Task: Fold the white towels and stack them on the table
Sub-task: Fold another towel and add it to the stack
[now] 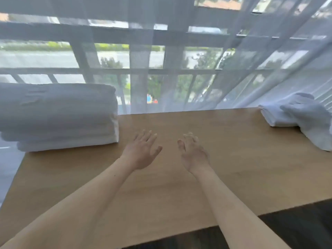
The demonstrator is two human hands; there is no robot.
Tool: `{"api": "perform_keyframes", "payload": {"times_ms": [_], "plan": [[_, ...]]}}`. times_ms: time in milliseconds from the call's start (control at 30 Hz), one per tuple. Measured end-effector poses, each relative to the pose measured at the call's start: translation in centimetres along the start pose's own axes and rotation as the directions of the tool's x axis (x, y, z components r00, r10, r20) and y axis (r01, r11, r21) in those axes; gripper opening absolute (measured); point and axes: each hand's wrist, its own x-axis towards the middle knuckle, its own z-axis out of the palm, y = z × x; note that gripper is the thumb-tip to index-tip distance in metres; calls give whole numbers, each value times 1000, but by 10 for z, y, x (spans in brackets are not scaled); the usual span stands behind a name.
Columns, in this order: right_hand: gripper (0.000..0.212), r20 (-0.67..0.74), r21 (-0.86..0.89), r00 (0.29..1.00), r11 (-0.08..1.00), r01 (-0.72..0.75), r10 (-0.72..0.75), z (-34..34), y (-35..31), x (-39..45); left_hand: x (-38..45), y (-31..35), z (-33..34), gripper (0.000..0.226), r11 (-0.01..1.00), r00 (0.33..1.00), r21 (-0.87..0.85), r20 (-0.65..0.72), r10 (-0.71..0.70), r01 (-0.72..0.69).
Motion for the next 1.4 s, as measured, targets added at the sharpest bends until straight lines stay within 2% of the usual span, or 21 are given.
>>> {"api": "perform_keyframes", "payload": {"times_ms": [133,300,567,700,867,1033,1233,1400], "plan": [[56,22,1,995,995,-95,95,-38,104,-34,10,111,41,68,994,994,60,72,86,-91],[58,30,39,979,979,-202,201,-81,202,-55,28,215,70,65,980,980,61,75,184,-189],[59,44,53,968,967,-251,249,-111,295,-22,100,304,101,64,965,965,56,64,254,-258],[60,83,-1,955,958,-285,284,-133,346,9,158,345,120,64,968,966,-9,70,249,-249],[60,108,17,924,928,-371,367,-164,410,43,221,408,136,63,957,952,-75,108,286,-279],[59,32,54,911,910,-411,410,-199,460,81,274,472,128,61,932,928,-103,108,357,-347],[58,-128,155,911,915,-372,392,-253,526,150,346,541,105,60,928,931,-106,37,363,-358],[58,-280,202,881,921,-334,381,-301,587,206,407,604,97,56,938,942,-94,0,334,-333]]}}
